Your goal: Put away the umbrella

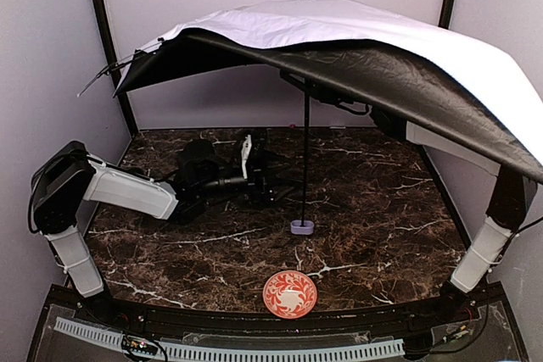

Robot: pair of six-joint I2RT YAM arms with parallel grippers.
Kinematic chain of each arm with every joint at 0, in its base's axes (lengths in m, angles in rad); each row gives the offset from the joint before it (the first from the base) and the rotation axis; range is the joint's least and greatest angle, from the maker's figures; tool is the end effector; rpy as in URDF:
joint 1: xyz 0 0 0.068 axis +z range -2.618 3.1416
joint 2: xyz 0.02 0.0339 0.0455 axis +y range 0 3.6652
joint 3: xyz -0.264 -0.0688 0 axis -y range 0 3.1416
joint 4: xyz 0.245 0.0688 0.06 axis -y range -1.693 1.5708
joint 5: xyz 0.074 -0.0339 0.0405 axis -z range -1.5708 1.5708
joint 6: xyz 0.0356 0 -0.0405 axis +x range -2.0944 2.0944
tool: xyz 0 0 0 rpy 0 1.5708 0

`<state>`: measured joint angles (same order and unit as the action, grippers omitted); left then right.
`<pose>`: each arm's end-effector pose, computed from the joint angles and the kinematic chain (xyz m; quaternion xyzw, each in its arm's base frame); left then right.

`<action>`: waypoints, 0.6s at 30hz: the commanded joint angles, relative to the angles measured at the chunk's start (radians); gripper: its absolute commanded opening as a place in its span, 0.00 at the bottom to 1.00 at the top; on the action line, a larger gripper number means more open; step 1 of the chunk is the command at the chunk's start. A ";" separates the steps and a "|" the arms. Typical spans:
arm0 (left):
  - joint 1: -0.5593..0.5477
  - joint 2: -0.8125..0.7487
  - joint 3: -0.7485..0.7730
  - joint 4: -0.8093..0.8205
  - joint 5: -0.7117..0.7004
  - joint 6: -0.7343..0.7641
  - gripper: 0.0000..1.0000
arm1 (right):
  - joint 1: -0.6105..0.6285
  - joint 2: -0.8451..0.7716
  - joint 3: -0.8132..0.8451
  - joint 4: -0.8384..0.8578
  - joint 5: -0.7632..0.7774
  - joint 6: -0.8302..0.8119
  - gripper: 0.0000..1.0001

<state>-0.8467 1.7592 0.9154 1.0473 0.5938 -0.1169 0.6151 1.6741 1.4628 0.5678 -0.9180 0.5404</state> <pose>0.2358 -0.2967 0.2506 0.4274 0.4833 -0.5073 0.5713 0.3014 0.2475 0.4167 -0.3827 0.4975 0.6139 0.4787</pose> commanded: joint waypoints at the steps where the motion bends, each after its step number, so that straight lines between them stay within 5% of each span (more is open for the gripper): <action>1: 0.021 0.024 0.048 -0.008 0.086 0.009 0.72 | 0.005 -0.014 0.044 0.107 -0.059 0.003 0.00; 7: 0.020 0.171 0.111 0.252 0.175 -0.155 0.71 | 0.005 -0.009 0.030 0.174 -0.054 0.049 0.00; 11: -0.010 0.184 0.140 0.205 0.189 -0.102 0.68 | 0.005 -0.001 0.029 0.184 -0.056 0.049 0.00; 14: -0.019 0.187 0.145 0.169 0.185 -0.076 0.43 | 0.005 0.018 0.041 0.222 -0.067 0.083 0.00; 17: -0.021 0.181 0.114 0.231 0.168 -0.093 0.04 | 0.002 0.025 0.045 0.208 -0.052 0.083 0.00; 18: -0.021 0.177 0.109 0.230 0.159 -0.095 0.00 | 0.001 0.022 0.044 0.186 -0.032 0.073 0.00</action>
<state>-0.8619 1.9644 1.0317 1.2041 0.7380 -0.2134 0.6151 1.6913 1.4685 0.6880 -0.9802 0.6331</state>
